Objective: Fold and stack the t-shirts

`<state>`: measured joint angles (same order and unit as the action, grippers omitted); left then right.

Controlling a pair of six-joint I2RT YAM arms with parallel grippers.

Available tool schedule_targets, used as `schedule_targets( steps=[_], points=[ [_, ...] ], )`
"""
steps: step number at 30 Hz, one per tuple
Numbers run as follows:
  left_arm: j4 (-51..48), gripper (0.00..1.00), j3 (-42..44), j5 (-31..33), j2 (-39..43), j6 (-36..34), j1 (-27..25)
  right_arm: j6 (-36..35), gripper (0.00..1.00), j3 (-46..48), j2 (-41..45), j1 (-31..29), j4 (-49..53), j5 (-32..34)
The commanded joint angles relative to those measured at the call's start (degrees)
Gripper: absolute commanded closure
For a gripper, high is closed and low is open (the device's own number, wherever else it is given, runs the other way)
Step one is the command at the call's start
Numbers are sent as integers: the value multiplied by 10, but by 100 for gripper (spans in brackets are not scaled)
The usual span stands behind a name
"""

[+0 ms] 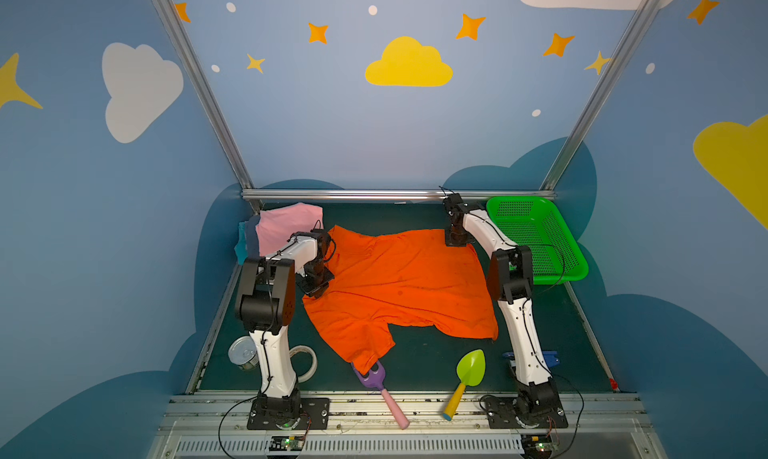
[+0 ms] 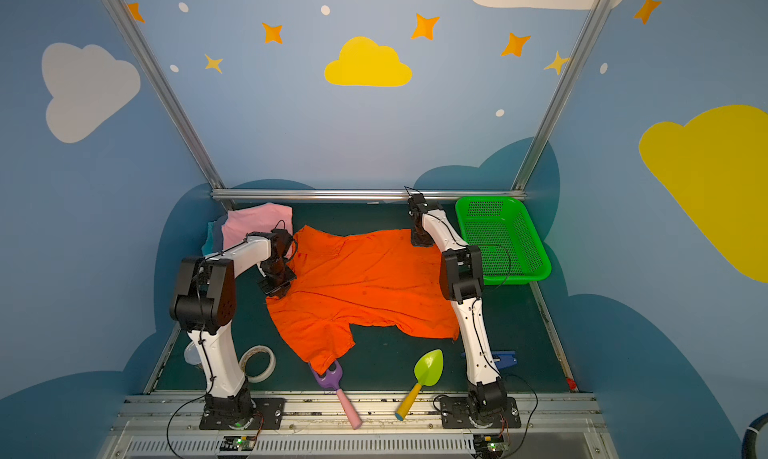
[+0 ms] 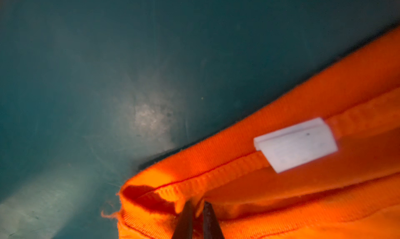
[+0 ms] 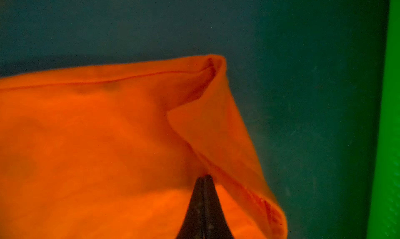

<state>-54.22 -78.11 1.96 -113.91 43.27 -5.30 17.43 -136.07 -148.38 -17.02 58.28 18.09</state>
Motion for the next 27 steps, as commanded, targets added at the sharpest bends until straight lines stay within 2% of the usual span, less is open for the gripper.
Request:
schedule_targets(
  steps=[1,4,9,12,14,17,23,25,27],
  points=[
    [-12,86,7,4,-19,-6,10,-16,100,-16,-7,15,-44,45],
    [-12,86,13,7,-15,-6,13,-44,100,-32,-5,19,-88,54],
    [-11,86,23,9,-8,-4,16,-72,96,-94,-18,30,-97,106],
    [-14,86,22,9,-2,-4,18,-86,99,-92,1,33,-107,108],
    [-16,86,17,9,8,-4,15,-84,100,-74,25,30,-111,86],
    [-29,85,-21,17,22,-4,5,-83,100,5,87,14,-151,48],
    [-54,83,-137,14,-1,-3,-23,-36,100,183,230,-60,-194,-35],
    [-59,83,-165,7,-22,0,-31,-15,100,224,262,-85,-195,-81],
    [-61,82,-189,4,-44,-1,-42,9,100,256,284,-105,-190,-158]
  ],
)
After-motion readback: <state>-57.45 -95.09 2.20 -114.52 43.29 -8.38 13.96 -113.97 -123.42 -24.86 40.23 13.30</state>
